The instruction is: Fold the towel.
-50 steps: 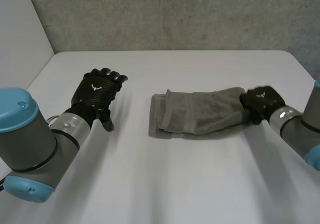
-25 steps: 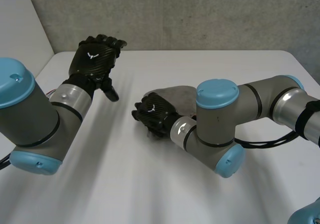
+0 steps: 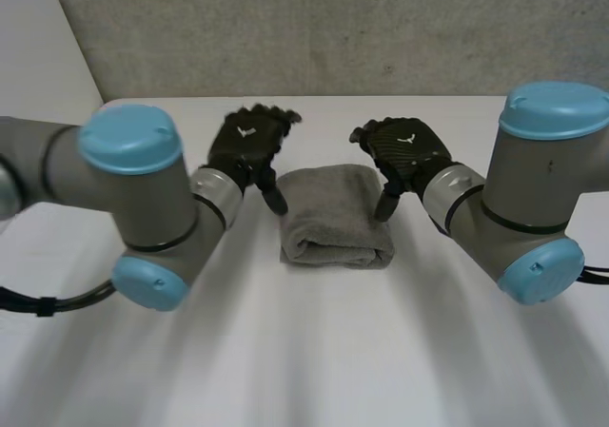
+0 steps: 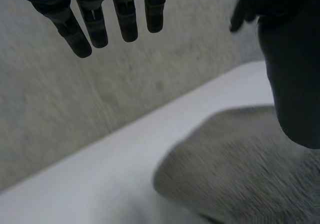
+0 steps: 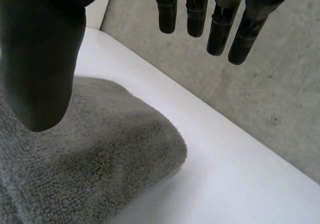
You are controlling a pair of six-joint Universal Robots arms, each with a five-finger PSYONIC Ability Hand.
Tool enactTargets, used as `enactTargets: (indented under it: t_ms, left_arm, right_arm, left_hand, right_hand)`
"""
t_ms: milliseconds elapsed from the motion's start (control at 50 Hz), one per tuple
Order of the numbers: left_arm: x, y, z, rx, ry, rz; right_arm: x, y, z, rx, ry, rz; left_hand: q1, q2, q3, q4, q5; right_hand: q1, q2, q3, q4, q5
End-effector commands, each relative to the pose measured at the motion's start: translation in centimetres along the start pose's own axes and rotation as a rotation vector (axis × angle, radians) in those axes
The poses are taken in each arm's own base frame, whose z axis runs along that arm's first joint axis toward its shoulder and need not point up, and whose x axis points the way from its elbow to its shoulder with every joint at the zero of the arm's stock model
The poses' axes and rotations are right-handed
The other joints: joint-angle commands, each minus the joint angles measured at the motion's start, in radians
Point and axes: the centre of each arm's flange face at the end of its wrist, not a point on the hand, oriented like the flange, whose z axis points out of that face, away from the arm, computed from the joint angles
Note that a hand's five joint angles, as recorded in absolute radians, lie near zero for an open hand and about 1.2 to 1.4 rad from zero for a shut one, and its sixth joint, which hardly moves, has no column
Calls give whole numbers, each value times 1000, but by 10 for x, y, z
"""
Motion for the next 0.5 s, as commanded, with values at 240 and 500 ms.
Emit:
enactTargets:
  t_ms: [240,500]
  left_arm:
    - [26,72,17,-224,12,15]
    - [24,-4,-5,-102,-8,8]
  right_arm:
    - [-16,84,43,-237,-75,48]
    - [5,-13,6,-23,-17,17]
  left_hand:
    - [-66,-54,-40,-64,-197]
    - [-69,-57,-43,-67,-200]
  right_hand:
    - [-60,-91,-70,-93,-65]
    - [-60,-91,-70,-93,-65]
